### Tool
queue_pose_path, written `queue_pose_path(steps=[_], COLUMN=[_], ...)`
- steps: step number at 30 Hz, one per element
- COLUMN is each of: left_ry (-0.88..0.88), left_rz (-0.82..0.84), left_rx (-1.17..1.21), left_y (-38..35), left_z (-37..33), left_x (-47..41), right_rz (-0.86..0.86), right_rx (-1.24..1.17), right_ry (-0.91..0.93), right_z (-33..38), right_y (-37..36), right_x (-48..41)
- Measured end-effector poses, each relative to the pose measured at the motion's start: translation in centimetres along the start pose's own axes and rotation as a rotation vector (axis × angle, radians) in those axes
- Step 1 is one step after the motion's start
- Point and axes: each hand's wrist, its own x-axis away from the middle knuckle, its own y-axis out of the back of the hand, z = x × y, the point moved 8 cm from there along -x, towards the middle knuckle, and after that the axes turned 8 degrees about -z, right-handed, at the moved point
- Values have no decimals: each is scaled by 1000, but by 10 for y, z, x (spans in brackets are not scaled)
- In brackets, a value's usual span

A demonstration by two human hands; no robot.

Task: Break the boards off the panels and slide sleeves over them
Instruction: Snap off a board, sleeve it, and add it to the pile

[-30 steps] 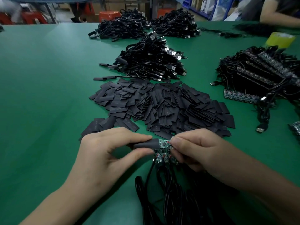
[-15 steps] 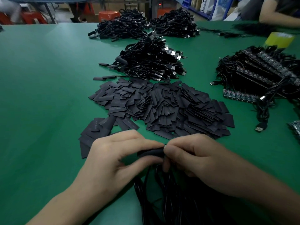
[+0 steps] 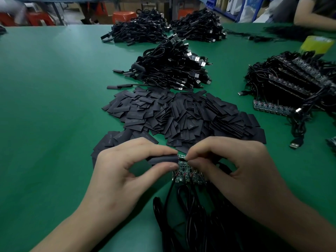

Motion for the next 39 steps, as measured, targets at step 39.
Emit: queue_pose_path(steps=[39], left_ry=[75], left_rz=[-260], left_rx=[38], left_y=[17], left_z=[7], left_x=[3], right_rz=[70], right_rx=[70], right_ry=[-121], right_z=[-6], right_y=[-15], right_x=[9])
